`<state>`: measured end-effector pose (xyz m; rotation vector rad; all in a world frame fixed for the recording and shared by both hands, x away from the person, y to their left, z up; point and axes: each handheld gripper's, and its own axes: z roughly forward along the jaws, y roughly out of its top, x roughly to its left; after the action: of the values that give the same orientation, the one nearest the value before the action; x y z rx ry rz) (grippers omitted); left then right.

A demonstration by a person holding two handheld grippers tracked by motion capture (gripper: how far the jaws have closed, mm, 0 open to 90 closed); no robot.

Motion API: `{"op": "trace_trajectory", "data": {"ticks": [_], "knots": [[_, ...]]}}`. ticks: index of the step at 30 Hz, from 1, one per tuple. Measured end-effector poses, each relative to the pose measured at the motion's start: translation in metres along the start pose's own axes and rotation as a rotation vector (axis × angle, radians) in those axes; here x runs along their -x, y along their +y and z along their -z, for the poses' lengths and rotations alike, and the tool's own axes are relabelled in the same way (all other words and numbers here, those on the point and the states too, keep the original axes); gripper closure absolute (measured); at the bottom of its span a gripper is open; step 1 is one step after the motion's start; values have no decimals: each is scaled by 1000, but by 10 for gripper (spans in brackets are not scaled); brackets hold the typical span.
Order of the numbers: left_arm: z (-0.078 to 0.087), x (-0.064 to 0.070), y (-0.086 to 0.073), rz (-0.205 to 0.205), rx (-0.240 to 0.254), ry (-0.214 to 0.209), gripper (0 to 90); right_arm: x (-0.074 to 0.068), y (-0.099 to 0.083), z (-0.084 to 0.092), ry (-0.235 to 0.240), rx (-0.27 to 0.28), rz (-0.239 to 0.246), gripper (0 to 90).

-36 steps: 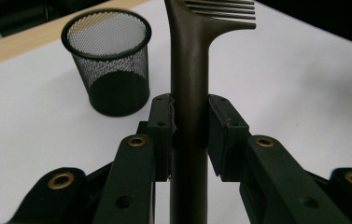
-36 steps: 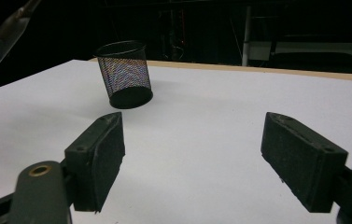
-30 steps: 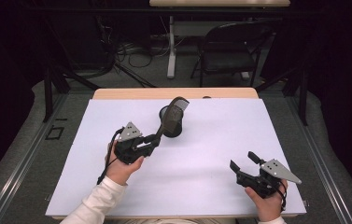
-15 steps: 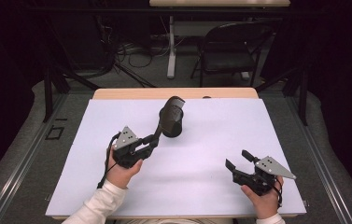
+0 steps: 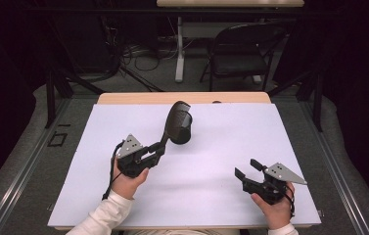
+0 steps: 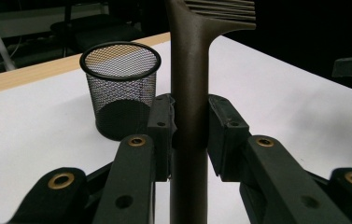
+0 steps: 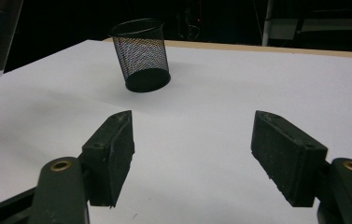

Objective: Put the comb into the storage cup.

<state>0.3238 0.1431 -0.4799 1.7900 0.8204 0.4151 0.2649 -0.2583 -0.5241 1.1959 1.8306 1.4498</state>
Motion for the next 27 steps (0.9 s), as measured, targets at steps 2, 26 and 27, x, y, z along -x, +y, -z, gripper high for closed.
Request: {"op": "trace_trajectory", "data": {"ticks": [2, 26, 27], "knots": [[2, 0, -1, -1, 5, 3, 726, -1, 1, -1, 0, 1, 4, 312], [2, 7, -8, 9, 25, 2, 725, -12, 16, -20, 123, -73, -77, 382], [1, 8, -8, 10, 23, 3, 725, -12, 17, -21, 126, -75, -84, 382]]}}
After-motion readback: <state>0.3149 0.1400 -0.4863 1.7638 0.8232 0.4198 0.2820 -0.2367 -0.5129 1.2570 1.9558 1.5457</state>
